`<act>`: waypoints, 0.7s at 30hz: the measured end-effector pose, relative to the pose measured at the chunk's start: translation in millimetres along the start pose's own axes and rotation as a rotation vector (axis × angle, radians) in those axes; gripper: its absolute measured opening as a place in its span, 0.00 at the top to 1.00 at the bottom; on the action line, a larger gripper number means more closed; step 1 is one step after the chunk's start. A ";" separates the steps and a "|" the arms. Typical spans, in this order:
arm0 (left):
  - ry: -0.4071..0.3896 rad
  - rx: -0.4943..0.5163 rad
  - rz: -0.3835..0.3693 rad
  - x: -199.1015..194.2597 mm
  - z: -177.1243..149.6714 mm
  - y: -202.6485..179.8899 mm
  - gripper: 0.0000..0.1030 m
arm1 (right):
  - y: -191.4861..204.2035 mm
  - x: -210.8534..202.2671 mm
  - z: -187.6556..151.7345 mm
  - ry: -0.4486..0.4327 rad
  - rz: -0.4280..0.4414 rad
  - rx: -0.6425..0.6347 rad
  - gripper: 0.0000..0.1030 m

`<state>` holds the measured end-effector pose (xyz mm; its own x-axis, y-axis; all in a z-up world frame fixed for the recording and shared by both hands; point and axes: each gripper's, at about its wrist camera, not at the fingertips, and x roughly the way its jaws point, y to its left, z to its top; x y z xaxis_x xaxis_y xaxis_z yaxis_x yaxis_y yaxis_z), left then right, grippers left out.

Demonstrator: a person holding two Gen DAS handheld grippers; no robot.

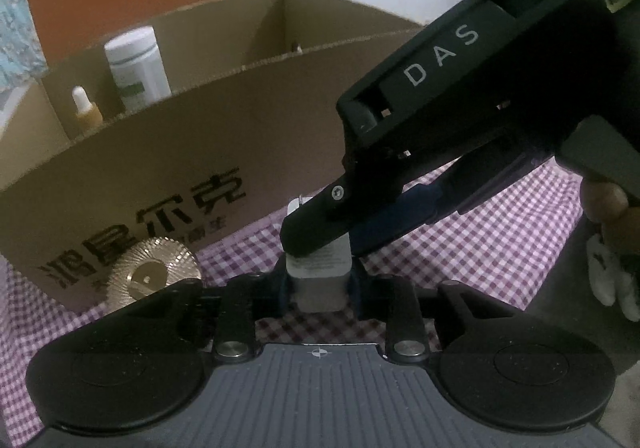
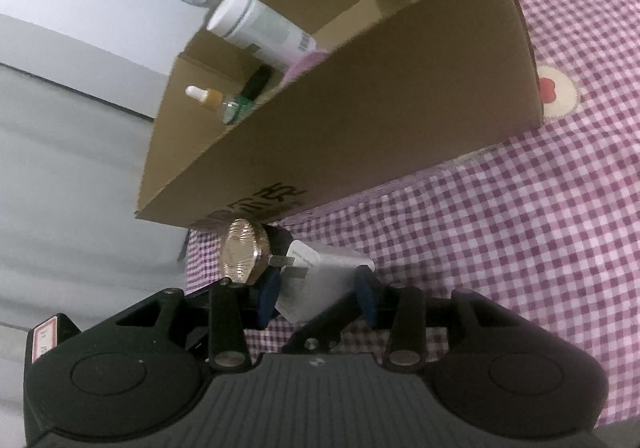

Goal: Organize rigid objects
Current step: 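Carry the charger into the box and open the right gripper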

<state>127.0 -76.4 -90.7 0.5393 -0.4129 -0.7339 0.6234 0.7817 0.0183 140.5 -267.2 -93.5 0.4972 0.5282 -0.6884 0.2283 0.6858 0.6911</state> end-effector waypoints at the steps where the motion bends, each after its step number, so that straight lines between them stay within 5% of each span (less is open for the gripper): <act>1: -0.009 0.003 0.007 -4.9 0.5 -1.0 0.74 | 3.1 -1.9 -0.5 -0.004 0.001 -0.007 0.57; 12: -0.133 -0.009 0.076 -64.9 52.1 2.5 0.74 | 60.7 -57.3 11.7 -0.116 0.067 -0.167 0.57; 21: -0.104 -0.076 0.070 -27.1 136.0 28.2 0.74 | 74.5 -67.9 103.5 -0.134 0.037 -0.202 0.57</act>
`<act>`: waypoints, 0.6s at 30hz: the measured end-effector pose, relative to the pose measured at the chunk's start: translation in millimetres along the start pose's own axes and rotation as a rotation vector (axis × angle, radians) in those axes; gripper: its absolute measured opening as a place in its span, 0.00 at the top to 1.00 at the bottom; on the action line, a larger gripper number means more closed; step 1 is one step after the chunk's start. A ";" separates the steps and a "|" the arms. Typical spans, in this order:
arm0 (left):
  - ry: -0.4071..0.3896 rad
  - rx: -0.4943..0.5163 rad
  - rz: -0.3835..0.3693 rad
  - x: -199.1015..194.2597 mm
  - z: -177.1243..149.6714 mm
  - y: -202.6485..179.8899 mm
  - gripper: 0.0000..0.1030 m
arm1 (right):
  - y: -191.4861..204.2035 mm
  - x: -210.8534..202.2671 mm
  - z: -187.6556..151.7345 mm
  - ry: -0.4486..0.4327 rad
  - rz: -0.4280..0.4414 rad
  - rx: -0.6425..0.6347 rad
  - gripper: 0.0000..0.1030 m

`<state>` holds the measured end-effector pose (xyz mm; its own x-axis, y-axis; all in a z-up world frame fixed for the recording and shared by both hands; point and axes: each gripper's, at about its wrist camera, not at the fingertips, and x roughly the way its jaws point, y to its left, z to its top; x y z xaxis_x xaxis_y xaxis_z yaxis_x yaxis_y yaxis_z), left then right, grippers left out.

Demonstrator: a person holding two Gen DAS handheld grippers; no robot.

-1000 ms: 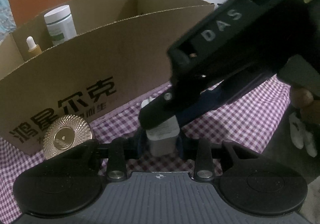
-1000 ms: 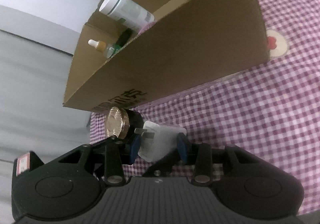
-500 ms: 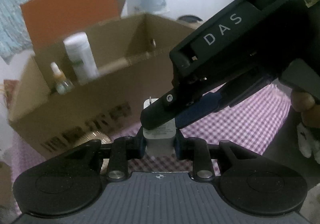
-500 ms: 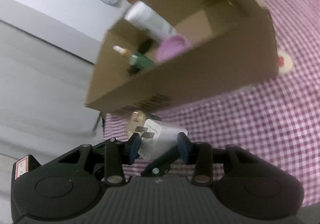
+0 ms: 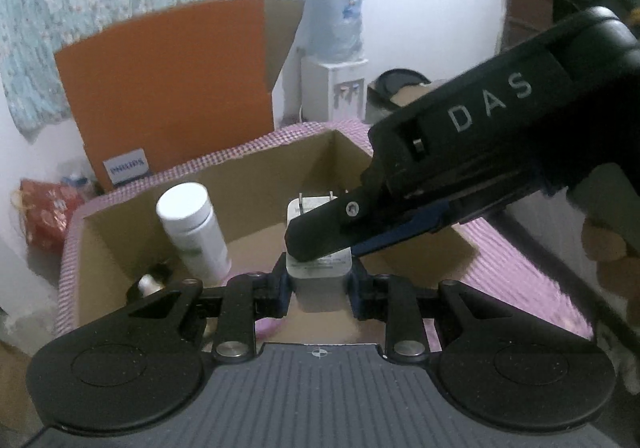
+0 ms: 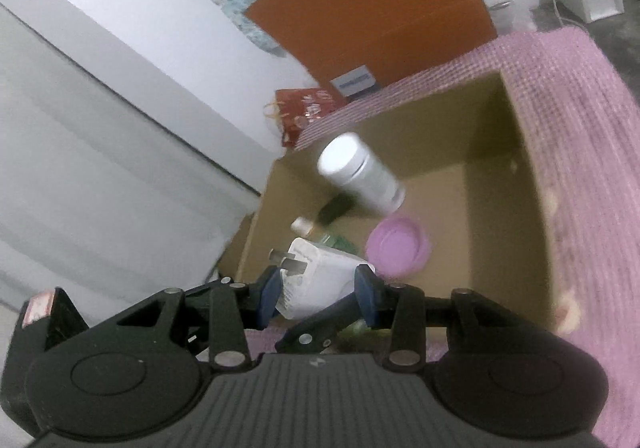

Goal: Organize rigid objects
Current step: 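Carry the charger into the box and open the right gripper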

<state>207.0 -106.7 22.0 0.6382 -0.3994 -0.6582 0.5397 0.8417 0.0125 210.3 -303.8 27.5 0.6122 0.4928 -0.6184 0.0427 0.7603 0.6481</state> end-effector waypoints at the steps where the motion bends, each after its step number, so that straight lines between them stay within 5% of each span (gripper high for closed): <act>1: 0.014 -0.002 0.005 10.7 7.8 0.8 0.74 | -3.5 6.5 9.8 0.005 -0.007 0.009 0.57; 8: 0.135 -0.047 0.056 83.5 35.2 9.5 0.74 | -48.0 60.3 74.5 0.081 -0.056 0.047 0.57; 18: 0.268 -0.108 0.094 123.5 41.1 19.1 0.73 | -70.6 107.7 95.1 0.162 -0.099 0.027 0.58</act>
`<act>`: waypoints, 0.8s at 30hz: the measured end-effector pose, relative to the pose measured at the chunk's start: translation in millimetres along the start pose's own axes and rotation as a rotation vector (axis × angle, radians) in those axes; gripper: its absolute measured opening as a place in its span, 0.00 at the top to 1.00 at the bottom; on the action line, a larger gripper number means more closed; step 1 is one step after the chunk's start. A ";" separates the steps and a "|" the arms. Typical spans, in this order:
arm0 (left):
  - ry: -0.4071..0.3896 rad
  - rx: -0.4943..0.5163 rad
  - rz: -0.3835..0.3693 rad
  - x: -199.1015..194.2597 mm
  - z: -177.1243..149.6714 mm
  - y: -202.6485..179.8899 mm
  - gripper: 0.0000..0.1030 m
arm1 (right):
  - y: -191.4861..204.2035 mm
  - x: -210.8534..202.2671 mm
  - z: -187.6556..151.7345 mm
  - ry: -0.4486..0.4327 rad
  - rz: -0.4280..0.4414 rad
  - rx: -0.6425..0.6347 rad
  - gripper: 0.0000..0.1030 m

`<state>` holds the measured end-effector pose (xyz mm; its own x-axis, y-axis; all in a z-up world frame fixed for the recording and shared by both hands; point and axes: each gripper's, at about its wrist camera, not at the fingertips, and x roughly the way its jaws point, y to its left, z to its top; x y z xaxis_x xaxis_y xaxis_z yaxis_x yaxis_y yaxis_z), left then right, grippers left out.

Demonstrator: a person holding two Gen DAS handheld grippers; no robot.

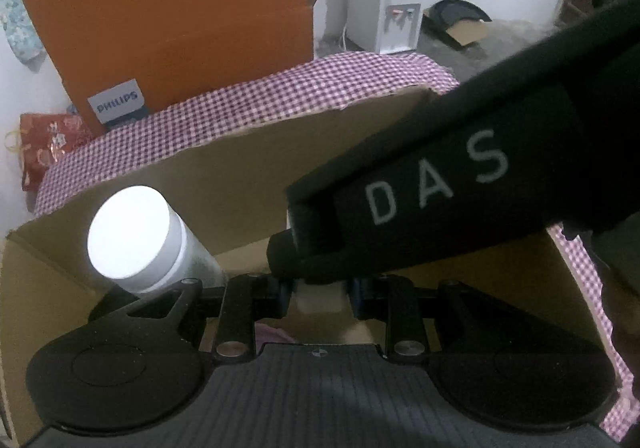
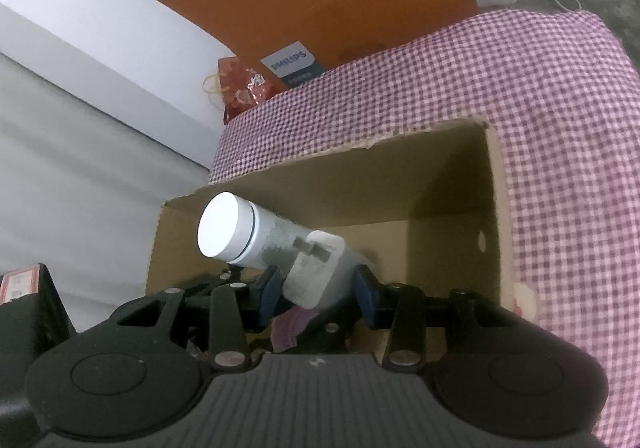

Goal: Organize rigid objects
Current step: 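Carry the charger into the box and open the right gripper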

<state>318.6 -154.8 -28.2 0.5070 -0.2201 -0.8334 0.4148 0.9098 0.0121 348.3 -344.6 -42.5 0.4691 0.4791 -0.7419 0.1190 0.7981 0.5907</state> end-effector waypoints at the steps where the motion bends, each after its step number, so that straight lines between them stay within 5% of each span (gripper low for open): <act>1: 0.004 -0.006 0.001 0.6 1.2 0.9 0.73 | 1.6 2.0 1.2 0.004 0.000 -0.002 0.58; 8: -0.001 -0.009 0.010 -2.2 4.2 0.2 0.70 | 3.0 4.0 -0.2 -0.002 -0.007 -0.016 0.57; 13: -0.034 -0.014 0.002 -14.6 3.2 2.2 0.56 | 7.3 -6.1 -4.8 -0.036 0.009 -0.021 0.57; 19: -0.122 -0.021 -0.012 -59.6 -11.0 1.8 0.27 | 14.6 -56.8 -29.6 -0.161 0.074 -0.012 0.56; 22: -0.176 -0.024 -0.021 -91.3 -27.7 3.0 0.04 | 21.3 -92.9 -54.4 -0.251 0.090 -0.028 0.45; 24: -0.218 -0.035 -0.025 -111.1 -40.9 5.7 0.00 | 27.0 -117.7 -75.3 -0.317 0.092 -0.049 0.38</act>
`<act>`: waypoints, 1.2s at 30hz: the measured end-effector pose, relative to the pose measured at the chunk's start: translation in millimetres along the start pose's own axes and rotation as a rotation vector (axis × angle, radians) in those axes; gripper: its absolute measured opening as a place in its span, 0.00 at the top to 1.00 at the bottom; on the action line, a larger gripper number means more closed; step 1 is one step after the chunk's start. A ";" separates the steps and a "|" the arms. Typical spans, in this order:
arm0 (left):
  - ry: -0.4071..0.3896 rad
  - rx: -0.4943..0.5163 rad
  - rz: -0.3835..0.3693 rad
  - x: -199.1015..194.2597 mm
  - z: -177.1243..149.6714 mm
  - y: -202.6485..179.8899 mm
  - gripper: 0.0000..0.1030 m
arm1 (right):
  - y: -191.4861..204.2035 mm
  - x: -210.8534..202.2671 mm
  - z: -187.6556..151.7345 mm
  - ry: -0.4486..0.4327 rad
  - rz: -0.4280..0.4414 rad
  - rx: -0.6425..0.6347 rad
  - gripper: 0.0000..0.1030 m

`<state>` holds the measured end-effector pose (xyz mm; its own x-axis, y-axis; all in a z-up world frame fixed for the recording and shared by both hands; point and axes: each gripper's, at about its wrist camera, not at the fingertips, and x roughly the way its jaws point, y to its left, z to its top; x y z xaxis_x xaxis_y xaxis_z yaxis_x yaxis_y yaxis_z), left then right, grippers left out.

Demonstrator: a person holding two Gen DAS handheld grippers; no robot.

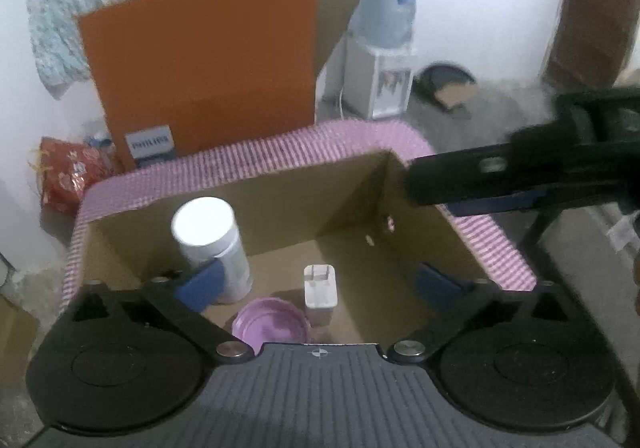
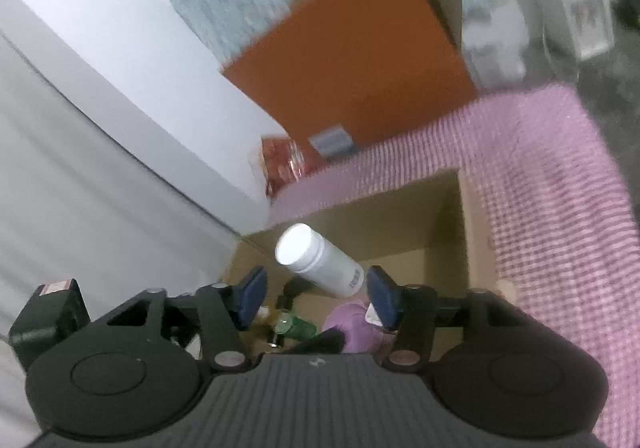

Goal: Organize rigid objects
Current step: 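Carry the charger into the box and open the right gripper, then grasp the gold-lidded jar with the right gripper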

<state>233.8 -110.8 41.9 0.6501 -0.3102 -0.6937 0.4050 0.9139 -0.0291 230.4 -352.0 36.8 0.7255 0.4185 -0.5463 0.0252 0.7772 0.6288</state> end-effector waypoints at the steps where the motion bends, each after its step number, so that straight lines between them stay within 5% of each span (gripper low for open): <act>1: -0.002 -0.003 0.001 -8.5 -4.7 2.0 0.00 | 4.1 -14.4 -7.9 -0.031 0.003 -0.008 0.35; 7: -0.031 -0.051 -0.018 -58.3 -48.5 8.6 0.00 | 25.1 -75.5 -65.5 -0.142 -0.014 -0.066 0.16; 9: -0.032 -0.068 -0.030 -68.5 -67.2 10.4 0.00 | 30.3 -88.6 -86.1 -0.162 -0.042 -0.083 0.03; 15: 0.010 -0.077 -0.035 -78.7 -118.3 14.9 0.00 | 56.9 -106.7 -139.2 -0.201 -0.183 -0.183 0.00; 24: 0.018 -0.197 -0.061 -86.3 -153.9 44.4 0.00 | 95.6 -96.5 -191.1 -0.195 -0.422 -0.403 0.00; 26: 0.001 -0.191 -0.038 -87.0 -160.1 48.8 0.00 | 98.1 -90.3 -195.8 -0.180 -0.395 -0.417 0.00; 31: -0.039 -0.150 0.046 -76.8 -178.7 55.7 0.00 | 81.3 -67.1 -191.7 -0.090 -0.142 -0.310 0.00; 36: -0.023 -0.083 0.091 -52.6 -182.2 55.9 0.00 | 75.7 -19.6 -186.3 0.014 -0.089 -0.215 0.00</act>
<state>105.1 4.4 -54.4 0.6965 -0.2302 -0.6797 0.2897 0.9567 -0.0271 90.0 -213.7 -8.0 0.7175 0.3495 -0.6026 -0.0600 0.8928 0.4464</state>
